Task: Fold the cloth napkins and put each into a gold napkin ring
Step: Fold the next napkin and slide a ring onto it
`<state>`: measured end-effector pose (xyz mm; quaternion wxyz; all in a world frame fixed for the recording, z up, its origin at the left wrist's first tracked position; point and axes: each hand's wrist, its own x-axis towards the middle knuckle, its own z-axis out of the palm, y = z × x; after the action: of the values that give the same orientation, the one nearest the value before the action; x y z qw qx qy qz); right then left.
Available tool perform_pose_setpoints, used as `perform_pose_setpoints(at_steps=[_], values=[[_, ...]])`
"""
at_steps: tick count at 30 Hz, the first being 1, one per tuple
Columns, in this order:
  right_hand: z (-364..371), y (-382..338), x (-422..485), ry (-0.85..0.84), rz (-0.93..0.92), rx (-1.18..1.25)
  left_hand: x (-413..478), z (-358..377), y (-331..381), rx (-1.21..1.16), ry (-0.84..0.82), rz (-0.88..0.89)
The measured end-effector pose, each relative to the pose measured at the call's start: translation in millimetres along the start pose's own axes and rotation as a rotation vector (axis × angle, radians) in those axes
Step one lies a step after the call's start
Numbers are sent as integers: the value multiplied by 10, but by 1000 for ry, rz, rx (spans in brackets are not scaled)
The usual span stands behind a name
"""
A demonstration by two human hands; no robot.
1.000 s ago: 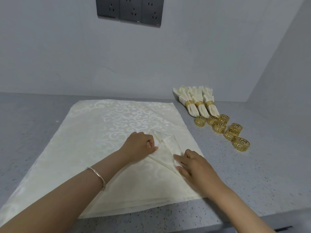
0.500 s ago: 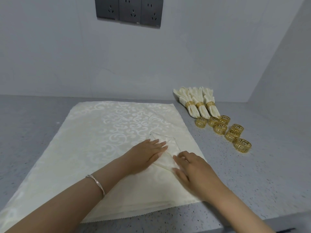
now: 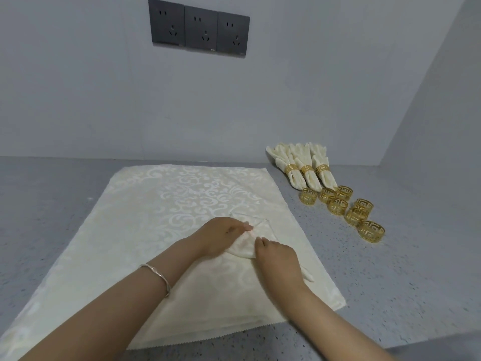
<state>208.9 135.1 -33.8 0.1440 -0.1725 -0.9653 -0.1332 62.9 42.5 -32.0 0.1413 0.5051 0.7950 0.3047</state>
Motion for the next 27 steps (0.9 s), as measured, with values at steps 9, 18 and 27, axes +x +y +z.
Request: perform_pose_setpoints(at_steps=[9, 18, 27], values=[[-409, 713, 325, -482, 509, 1548, -461, -337, 230, 381, 471, 412], [-37, 512, 539, -1124, 511, 1305, -454, 42, -1, 396, -124, 133], [-141, 763, 147, -252, 143, 949, -428, 106, 130, 526, -122, 95]])
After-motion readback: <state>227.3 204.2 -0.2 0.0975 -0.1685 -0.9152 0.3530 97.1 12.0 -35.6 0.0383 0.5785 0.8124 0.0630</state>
